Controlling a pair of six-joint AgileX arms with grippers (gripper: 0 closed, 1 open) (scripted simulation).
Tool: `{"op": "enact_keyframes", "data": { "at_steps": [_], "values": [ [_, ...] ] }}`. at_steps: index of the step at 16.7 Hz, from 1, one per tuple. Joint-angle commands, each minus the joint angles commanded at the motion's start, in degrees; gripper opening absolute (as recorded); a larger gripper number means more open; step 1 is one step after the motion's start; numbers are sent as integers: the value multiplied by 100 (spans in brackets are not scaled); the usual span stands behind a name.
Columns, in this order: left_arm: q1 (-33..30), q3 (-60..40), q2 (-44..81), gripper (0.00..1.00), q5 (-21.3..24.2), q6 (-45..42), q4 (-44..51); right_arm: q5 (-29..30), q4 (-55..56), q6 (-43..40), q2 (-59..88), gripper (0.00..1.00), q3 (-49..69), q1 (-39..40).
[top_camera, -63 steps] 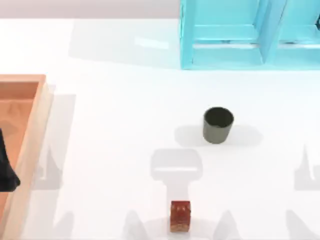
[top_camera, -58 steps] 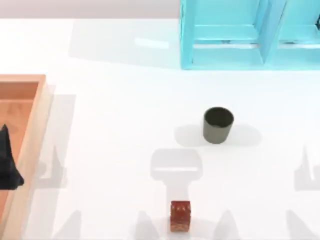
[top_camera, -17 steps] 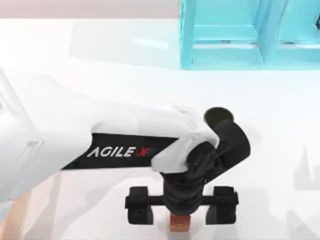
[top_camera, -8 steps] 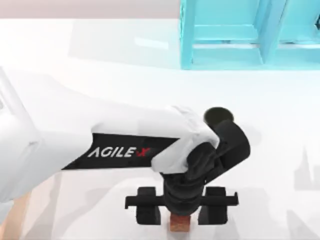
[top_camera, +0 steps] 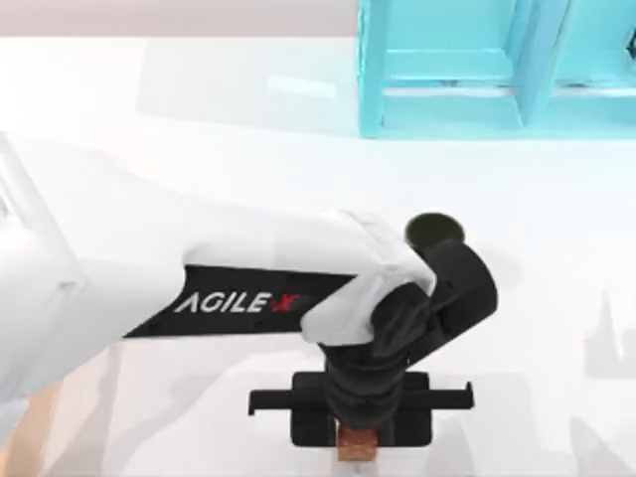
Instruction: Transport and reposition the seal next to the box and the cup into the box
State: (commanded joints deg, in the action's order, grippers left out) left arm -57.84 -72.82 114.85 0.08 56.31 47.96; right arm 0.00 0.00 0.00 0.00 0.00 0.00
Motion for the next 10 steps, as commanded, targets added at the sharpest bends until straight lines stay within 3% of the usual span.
{"op": "enact_keyframes", "data": {
  "at_steps": [10],
  "values": [
    [41, 14, -99, 0, 0, -65, 86, 0, 0, 0, 0, 100, 0, 0]
  ]
}}
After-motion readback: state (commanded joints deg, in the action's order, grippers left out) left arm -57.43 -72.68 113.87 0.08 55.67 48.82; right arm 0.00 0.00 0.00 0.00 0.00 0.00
